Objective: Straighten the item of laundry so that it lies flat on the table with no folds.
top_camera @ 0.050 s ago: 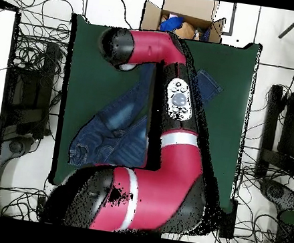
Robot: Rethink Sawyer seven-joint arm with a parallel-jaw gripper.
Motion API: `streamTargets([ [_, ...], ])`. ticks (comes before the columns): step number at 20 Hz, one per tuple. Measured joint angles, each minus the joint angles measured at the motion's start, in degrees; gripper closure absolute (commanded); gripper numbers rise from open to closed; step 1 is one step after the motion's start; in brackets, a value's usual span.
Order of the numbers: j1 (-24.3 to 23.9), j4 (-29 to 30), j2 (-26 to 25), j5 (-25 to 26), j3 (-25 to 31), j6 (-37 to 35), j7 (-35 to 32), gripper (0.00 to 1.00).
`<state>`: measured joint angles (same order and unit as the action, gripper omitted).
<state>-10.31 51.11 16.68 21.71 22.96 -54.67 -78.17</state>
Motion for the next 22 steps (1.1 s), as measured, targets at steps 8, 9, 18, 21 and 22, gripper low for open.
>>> streamTargets([
  [8, 4.74, -16.04, -9.12, -0.29, 0.01, -7.38, -1.03, 0.0],
  [9, 4.73, -16.79, -9.62, -0.33, 0.0, -7.71, -1.03, 0.0],
  [18, 3.25, -23.66, -12.55, -0.34, -0.8, -13.87, -1.03, 0.0],
  [21, 3.07, -26.18, -11.96, -0.35, -1.28, -17.89, -1.03, 0.0],
  [22, 3.1, -26.79, -11.68, -0.34, -1.41, -19.03, -1.03, 0.0],
])
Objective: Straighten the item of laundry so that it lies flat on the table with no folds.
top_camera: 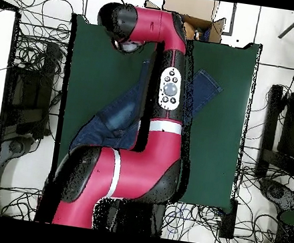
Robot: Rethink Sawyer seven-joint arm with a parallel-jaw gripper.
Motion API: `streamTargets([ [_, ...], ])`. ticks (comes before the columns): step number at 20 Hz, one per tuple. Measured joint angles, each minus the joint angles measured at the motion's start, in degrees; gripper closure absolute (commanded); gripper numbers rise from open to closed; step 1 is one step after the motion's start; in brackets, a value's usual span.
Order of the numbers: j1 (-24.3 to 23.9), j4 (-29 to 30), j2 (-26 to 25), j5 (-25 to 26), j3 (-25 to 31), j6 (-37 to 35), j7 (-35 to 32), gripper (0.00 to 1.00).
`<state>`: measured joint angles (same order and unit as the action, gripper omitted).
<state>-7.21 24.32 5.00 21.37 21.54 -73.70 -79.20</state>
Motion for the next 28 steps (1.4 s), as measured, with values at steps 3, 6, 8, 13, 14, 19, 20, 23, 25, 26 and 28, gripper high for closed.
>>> streamTargets([
  [3, 0.04, -1.18, 0.91, 0.0, -0.43, -2.38, 0.0, 0.0],
  [6, 0.07, -2.37, 2.47, -0.01, -1.13, -4.4, 0.0, 0.0],
  [8, 0.06, -2.75, 3.69, -0.01, -1.37, -4.56, 0.0, 0.0],
  [13, 0.02, -2.7, 5.42, -0.04, -1.97, -4.56, 0.0, 0.0],
  [14, -0.06, -2.66, 5.99, -0.04, -2.58, -4.56, 0.0, 0.0],
  [19, -0.73, -2.67, 7.0, -0.05, -4.12, -4.57, 0.0, 0.0],
  [20, -0.9, -2.66, 7.03, -0.04, -4.4, -4.56, 0.0, 0.0],
  [23, -1.73, -2.65, 6.9, -0.02, -4.89, -4.25, 0.0, 0.0],
  [25, -2.48, -2.65, 6.63, -0.02, -4.92, -3.37, 0.0, 0.0],
  [26, -2.7, -2.65, 6.55, -0.02, -4.93, -3.07, 0.0, 0.0],
  [28, -3.17, -2.65, 6.41, -0.02, -4.94, -2.4, 0.0, 0.0],
])
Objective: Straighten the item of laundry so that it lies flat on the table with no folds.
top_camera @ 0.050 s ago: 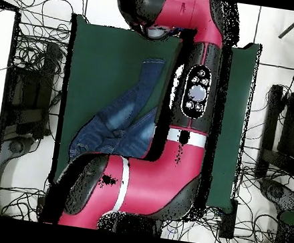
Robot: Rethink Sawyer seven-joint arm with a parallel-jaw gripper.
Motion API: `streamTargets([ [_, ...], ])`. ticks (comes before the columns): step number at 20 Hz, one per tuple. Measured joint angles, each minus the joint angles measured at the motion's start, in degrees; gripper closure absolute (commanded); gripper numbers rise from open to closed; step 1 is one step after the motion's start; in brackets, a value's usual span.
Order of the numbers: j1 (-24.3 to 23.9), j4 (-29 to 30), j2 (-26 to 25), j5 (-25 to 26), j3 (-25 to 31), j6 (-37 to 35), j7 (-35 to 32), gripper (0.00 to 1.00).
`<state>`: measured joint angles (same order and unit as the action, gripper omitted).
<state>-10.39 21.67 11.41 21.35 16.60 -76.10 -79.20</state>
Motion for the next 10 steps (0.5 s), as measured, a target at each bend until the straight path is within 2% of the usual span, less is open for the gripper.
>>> streamTargets([
  [10, -0.84, 0.7, -0.23, -0.01, -0.13, 4.77, 0.0, 0.0],
])
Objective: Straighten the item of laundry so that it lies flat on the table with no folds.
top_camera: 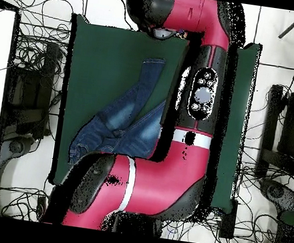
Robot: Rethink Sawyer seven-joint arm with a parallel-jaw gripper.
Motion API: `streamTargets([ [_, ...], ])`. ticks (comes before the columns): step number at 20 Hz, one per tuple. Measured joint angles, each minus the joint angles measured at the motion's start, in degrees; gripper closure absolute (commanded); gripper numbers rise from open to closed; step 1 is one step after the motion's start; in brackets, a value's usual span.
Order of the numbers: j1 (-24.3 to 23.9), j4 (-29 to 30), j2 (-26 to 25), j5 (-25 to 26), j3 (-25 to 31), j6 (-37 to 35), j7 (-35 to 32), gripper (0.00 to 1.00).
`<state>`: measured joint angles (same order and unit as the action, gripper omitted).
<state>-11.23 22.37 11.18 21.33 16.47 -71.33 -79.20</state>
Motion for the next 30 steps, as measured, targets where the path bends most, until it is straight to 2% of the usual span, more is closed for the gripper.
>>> streamTargets([
  [11, -0.08, 3.61, 0.16, -0.72, -0.01, 1.87, -0.01, 0.0],
  [18, -0.84, 11.45, 1.65, -1.44, -0.11, 6.22, -0.01, 0.0],
  [30, -1.06, 13.4, 0.77, -1.45, -0.23, 9.26, -0.01, 0.0],
])
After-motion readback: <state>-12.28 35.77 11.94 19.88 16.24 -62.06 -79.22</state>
